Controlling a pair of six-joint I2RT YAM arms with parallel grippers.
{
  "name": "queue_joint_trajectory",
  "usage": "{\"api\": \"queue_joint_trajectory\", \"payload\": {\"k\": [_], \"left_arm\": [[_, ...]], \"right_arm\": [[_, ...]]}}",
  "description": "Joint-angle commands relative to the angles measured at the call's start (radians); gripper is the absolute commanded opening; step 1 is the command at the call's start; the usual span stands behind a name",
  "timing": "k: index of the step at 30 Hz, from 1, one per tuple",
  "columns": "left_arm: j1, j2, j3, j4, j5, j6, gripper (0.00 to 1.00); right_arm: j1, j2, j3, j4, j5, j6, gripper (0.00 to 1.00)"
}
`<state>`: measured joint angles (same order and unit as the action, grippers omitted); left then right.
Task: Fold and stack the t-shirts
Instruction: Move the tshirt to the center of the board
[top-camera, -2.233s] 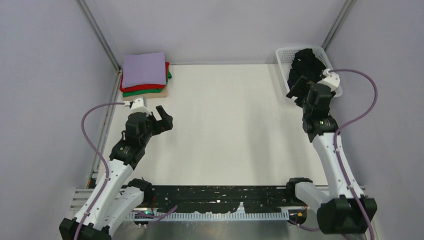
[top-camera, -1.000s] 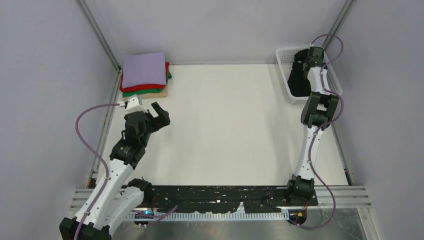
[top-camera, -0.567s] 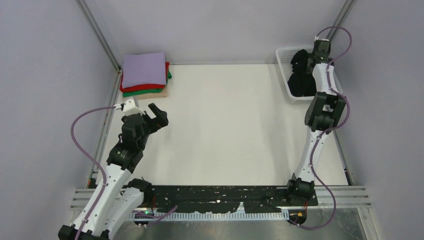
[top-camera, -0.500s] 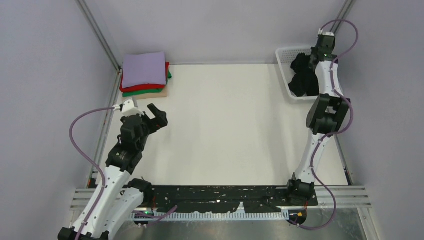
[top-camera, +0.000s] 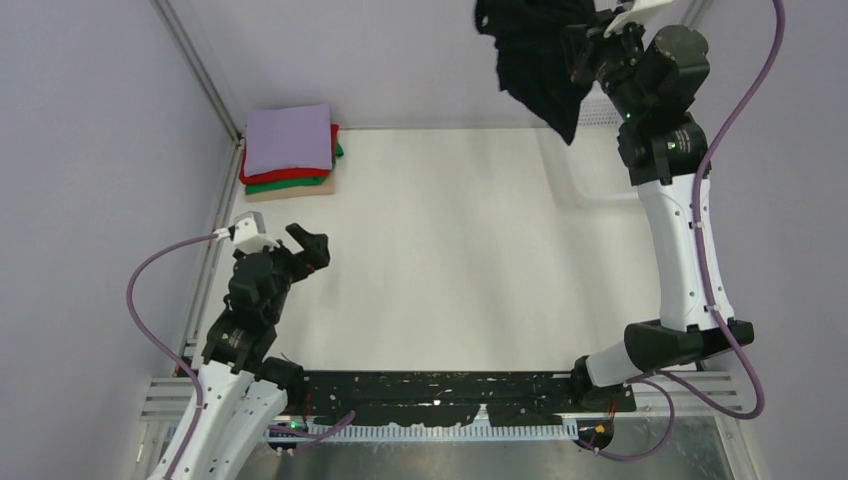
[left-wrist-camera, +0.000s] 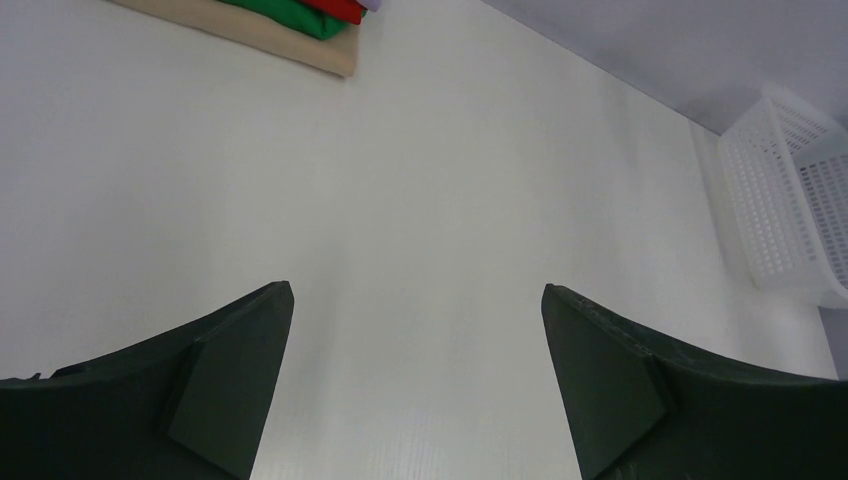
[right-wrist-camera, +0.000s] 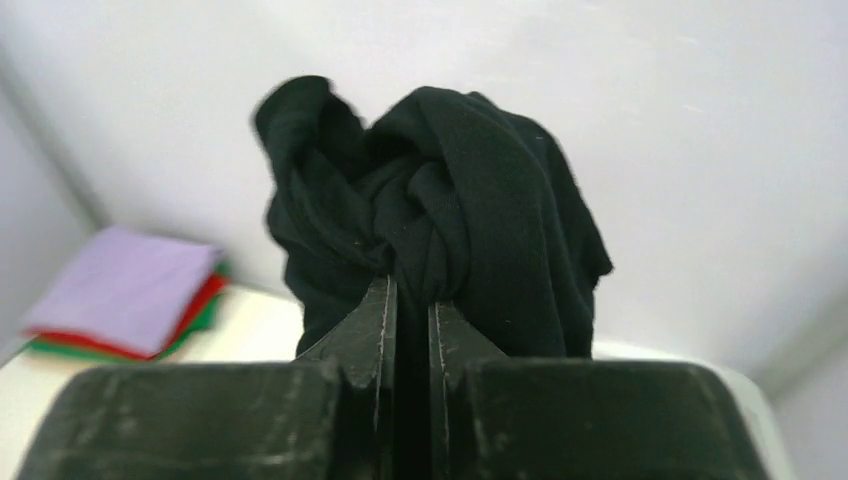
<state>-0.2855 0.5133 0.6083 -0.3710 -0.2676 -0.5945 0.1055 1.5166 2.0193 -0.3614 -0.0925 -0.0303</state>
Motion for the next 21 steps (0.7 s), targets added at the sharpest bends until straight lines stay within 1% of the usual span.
{"api": "queue_joint_trajectory", "payload": {"k": [1,4,6,8,9,10,11,12,13,14,15,16,17,18,19,20,21], "left_arm": [[0.006,-0.039,-0.01,0.0,0.004,0.008,1.0],[0.006,-0.049,-0.012,-0.014,0.003,-0.001,1.0],[0.006,-0.053,-0.021,-0.016,0.01,-0.012,1.0],[0.006,-0.049,-0.033,-0.011,0.023,-0.022,1.0],[0.006,-0.047,-0.04,-0.008,0.03,-0.027,1.0],[0.006,-0.041,-0.046,-0.007,0.038,-0.032,1.0],[0.006,-0.033,-0.049,-0.005,0.047,-0.037,1.0],[0.006,-0.023,-0.052,-0.006,0.055,-0.039,1.0],[0.006,-0.011,-0.054,-0.006,0.067,-0.04,1.0],[0.006,0.004,-0.054,-0.005,0.081,-0.041,1.0],[0.006,0.021,-0.053,-0.001,0.099,-0.041,1.0],[0.006,0.042,-0.054,0.006,0.12,-0.041,1.0],[0.006,0.065,-0.054,0.015,0.144,-0.041,1.0],[0.006,0.092,-0.055,0.028,0.168,-0.044,1.0],[0.006,0.121,-0.055,0.042,0.195,-0.05,1.0],[0.006,0.16,-0.055,0.063,0.222,-0.054,1.0],[0.006,0.196,-0.054,0.09,0.248,-0.058,0.99]], "right_arm": [[0.116,-0.041,-0.107,0.042,-0.183,0.029,0.05],[0.174,-0.071,-0.201,0.05,-0.21,0.028,0.05],[0.228,-0.088,-0.289,0.04,-0.223,-0.009,0.05],[0.276,-0.099,-0.392,0.03,-0.242,-0.037,0.06],[0.296,-0.103,-0.474,0.026,-0.25,-0.038,0.09],[0.302,-0.105,-0.517,0.021,-0.271,-0.037,0.1],[0.307,-0.107,-0.619,0.023,-0.279,-0.029,0.11],[0.308,-0.108,-0.668,0.031,-0.267,-0.027,0.11],[0.308,-0.107,-0.766,0.036,-0.239,-0.02,0.18],[0.308,-0.105,-0.807,0.039,-0.146,-0.015,0.24],[0.307,-0.102,-0.86,0.032,-0.093,-0.007,0.38],[0.307,-0.101,-0.877,0.006,0.012,-0.005,0.43],[0.306,-0.104,-0.899,-0.005,0.07,0.0,0.5],[0.305,-0.116,-0.908,-0.02,0.175,0.006,0.63],[0.305,-0.128,-0.926,-0.022,0.219,0.022,0.73],[0.304,-0.157,-0.936,-0.014,0.295,0.026,0.95],[0.303,-0.174,-0.958,0.003,0.327,0.056,1.0]]}}
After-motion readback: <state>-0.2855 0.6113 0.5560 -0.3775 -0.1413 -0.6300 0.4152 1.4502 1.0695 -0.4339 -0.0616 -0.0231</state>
